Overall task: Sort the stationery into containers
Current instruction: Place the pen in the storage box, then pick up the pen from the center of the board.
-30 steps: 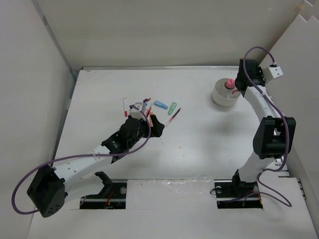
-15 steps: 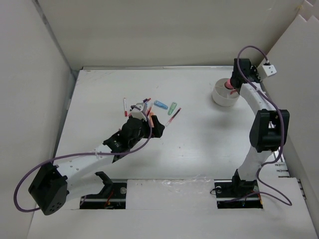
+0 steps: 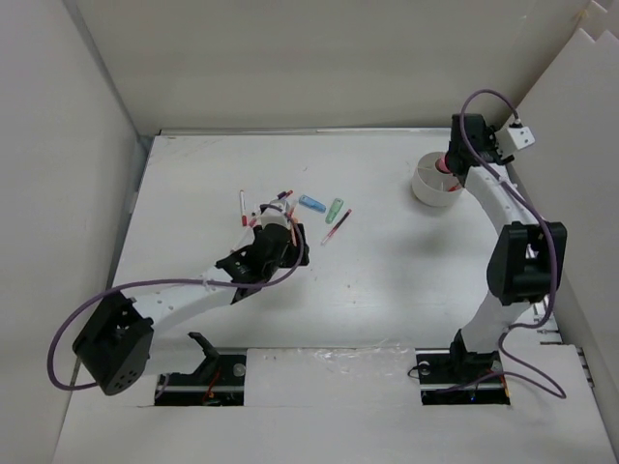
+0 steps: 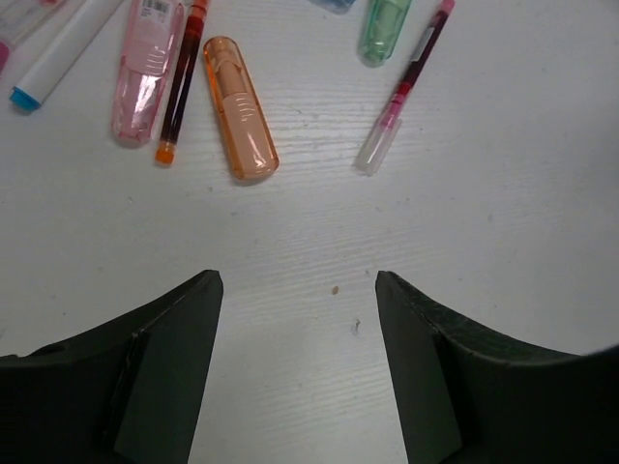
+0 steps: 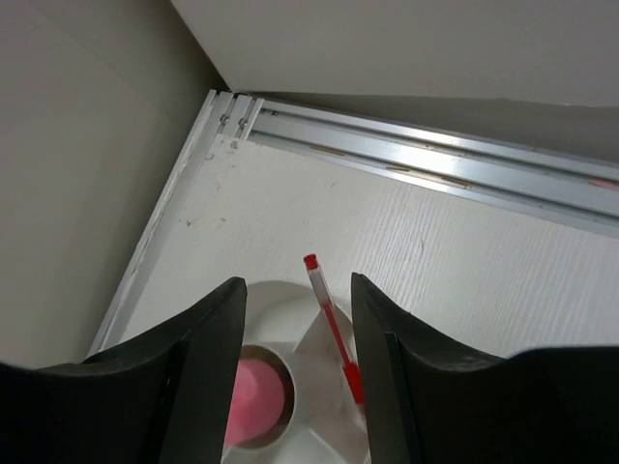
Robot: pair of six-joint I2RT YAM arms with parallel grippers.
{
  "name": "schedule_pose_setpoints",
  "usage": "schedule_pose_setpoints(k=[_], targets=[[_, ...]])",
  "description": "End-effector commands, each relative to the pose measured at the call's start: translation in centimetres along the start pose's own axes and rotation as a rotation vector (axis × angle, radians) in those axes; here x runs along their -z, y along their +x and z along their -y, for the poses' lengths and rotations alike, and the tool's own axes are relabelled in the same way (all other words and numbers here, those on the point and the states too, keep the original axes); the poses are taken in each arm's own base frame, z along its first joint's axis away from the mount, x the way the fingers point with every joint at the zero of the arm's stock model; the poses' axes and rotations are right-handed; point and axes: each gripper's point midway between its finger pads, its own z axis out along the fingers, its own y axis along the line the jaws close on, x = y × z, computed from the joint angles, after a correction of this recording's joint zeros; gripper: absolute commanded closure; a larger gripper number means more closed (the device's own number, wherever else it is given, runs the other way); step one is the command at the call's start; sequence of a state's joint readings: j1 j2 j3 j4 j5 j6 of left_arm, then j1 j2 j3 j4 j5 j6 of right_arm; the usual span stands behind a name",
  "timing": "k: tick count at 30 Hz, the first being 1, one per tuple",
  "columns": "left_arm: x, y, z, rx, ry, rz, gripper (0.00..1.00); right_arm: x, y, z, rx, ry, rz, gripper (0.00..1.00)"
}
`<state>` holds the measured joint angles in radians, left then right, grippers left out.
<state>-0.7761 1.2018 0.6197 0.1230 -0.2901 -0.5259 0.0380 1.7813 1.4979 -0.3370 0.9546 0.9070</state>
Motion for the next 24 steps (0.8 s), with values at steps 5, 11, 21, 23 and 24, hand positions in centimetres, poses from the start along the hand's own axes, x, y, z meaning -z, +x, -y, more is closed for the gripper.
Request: schedule_pose_setpoints(k=[5,11,21,23,24], targets=[[-3.3,-0.1,-0.9,-0.022,-0.122,-0.051,0.51,10.5,-1.1,-2.0,-0.138,-0.309,-0.132,0.80],[-5.0,-0.5,2.0,-0.039,-0.013,-0.057,0.58,15.4,2.5,-0.7,-0.122,-0.462,-0.296,1.00],[-9.8,-1.2,6.4,-0.192,0.036,-0.098,0.57,18.3,6.9,0.6,-0.021,-0.564,-0.459,0.75],[-11.1,-1.0,6.5,-0.224,0.014,-0.115,0.55,18.4,7.7,0.9,-0.002,-0.577,-0.482,0.63],[-11.5,-1.0,6.7,-0.224,0.013,-0.116,0.54,18.7,7.5,0.8,-0.008,-0.589,-0.487,0.56]])
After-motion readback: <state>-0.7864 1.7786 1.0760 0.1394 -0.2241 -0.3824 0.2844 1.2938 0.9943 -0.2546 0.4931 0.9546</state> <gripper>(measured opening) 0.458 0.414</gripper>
